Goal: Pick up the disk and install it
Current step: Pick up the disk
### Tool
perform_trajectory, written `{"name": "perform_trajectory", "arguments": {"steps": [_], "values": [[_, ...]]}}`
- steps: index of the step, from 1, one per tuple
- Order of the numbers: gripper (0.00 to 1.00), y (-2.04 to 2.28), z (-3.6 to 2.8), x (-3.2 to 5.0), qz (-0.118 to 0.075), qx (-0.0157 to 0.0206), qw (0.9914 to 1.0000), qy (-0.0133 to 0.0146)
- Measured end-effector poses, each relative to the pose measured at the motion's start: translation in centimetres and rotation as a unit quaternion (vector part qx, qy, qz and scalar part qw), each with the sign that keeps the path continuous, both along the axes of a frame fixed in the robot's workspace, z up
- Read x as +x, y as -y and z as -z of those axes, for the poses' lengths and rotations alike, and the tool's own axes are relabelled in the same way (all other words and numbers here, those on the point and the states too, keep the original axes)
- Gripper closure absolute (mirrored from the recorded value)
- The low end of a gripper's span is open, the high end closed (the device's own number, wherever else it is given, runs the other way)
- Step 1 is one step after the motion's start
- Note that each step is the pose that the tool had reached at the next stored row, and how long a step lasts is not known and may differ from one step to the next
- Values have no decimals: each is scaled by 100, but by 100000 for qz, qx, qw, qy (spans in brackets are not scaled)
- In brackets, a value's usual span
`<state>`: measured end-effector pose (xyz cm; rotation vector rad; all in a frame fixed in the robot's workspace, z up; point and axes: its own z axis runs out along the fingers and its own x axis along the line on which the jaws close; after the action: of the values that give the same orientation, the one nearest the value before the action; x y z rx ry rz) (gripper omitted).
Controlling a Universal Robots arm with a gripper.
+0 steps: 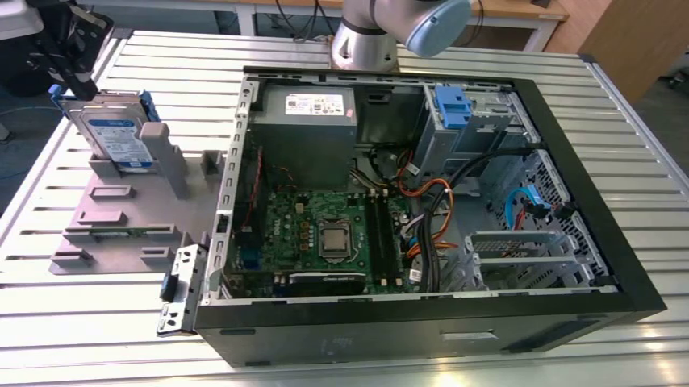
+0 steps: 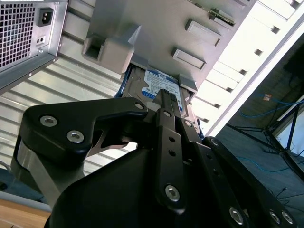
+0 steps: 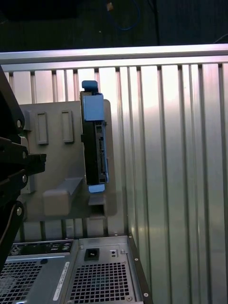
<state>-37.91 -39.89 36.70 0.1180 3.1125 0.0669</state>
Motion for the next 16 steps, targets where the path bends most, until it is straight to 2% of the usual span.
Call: {"name": "perform_trajectory", "arguments": {"steps": [16], "values": [[89, 0, 2, 0, -1201, 3, 99993, 3]]}}
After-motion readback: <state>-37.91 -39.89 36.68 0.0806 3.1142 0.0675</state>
